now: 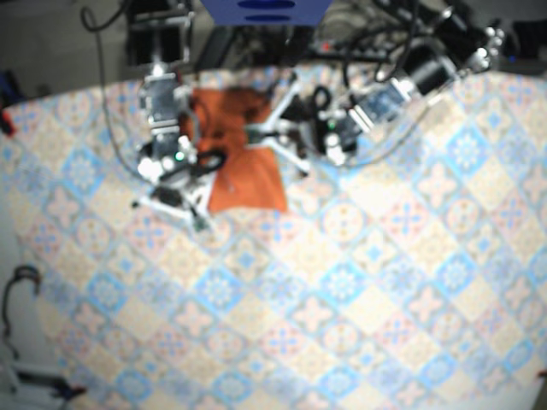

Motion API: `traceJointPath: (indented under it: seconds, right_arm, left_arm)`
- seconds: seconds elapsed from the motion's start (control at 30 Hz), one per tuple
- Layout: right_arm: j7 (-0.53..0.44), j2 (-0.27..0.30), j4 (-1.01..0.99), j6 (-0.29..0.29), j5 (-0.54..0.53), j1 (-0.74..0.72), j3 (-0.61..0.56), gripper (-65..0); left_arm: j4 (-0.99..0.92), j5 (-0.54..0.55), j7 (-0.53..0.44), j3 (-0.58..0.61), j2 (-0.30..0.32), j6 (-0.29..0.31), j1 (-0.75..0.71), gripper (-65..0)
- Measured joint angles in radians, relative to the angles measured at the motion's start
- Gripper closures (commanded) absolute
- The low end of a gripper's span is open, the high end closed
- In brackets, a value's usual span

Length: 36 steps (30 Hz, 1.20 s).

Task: Fold the T-shirt properly
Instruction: 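Lay the folded layer down and flatten it with both grippers, then pinch and straighten the bundle's edges with both grippers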

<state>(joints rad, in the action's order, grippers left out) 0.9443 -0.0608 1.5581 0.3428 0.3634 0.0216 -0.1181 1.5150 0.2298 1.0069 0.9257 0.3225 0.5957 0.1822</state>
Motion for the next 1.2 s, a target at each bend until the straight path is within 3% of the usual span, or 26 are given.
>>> traceJointPath:
  seconds: [0.57,0.7,0.93,1.1,1.2]
  right_arm:
    - [-0.085,-0.005,0.251,-0.001,0.000,0.100,0.191,-14.8]
    - [-0.081,-0.012,0.307,-0.005,0.000,0.166,0.175,-14.8]
    - [-0.082,-0.086,0.308,0.003,-0.004,0.211,0.094,-13.5]
    - [-0.076,-0.083,0.308,0.000,-0.001,0.217,0.011,-2.8]
    - [-0.077,-0.085,0.308,0.000,-0.001,0.215,-0.019,-1.8]
  left_arm:
    - [0.013,0.013,-0.023,-0.006,0.101,0.003,0.001,0.0]
    - [0.034,0.005,-0.010,-0.006,0.129,0.003,0.000,0.0]
    - [0.034,0.005,-0.005,-0.005,0.127,0.002,0.000,0.0]
    - [0.034,0.001,-0.004,-0.005,0.127,0.002,0.000,0.0]
    - [0.034,0.002,-0.005,-0.005,0.127,0.002,0.000,0.0]
